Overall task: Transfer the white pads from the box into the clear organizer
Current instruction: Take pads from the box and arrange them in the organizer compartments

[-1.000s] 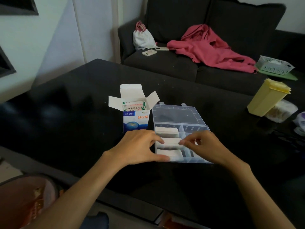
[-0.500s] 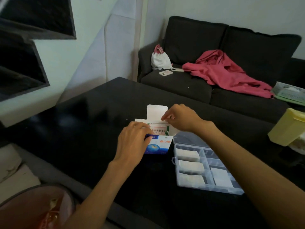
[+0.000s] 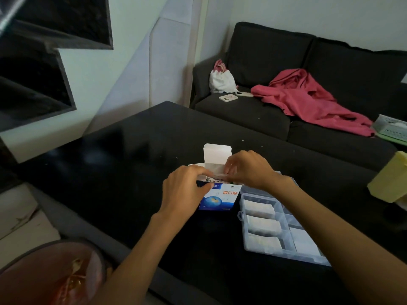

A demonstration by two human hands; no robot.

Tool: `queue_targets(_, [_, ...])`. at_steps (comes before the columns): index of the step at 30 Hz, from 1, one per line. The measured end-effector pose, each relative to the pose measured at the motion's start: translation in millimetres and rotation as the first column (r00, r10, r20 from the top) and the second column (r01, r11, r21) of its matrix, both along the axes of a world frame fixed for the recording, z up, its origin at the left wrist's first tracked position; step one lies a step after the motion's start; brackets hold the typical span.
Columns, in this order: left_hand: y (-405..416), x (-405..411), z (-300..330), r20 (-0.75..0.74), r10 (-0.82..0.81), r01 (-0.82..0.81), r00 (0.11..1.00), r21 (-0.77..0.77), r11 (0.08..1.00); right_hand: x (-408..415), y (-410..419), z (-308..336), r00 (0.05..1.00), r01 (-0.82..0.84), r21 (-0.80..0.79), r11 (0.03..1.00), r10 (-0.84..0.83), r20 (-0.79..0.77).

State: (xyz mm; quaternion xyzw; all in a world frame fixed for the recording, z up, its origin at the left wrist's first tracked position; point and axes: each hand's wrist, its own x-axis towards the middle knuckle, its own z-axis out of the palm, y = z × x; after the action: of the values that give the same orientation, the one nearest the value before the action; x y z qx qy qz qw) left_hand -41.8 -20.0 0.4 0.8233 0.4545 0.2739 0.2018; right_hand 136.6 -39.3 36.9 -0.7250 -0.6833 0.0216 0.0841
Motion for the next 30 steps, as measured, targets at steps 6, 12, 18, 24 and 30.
queue_targets(6, [-0.7,3.3,-1.9,0.073,0.052,-0.050,0.996,-0.034,0.998,-3.6,1.1,1.1,0.994,-0.029,0.018,0.999,0.027,0.108])
queue_targets(12, [-0.5,4.1,-5.3,0.079,0.052,-0.054,0.996,0.031,0.998,0.1,-19.0,17.3,0.999,-0.023,0.217,0.976,0.031,-0.032])
queue_targets(18, [-33.6,18.7,21.7,0.484,0.027,0.154,0.875,-0.331,0.931,5.6,-85.9,0.2,0.998,0.043,0.639,0.768,-0.066,0.012])
queue_targets(24, [-44.7,32.6,19.1,0.485,-0.051,0.444,0.873,-0.747,0.494,15.0,-143.0,-42.1,0.975,-0.109,0.624,0.773,-0.039,0.219])
queue_targets(30, [-44.4,37.7,1.2,0.394,-0.196,0.429,0.898,-0.685,0.589,20.1,-151.9,-40.3,0.971,0.166,0.361,0.918,-0.088,-0.223])
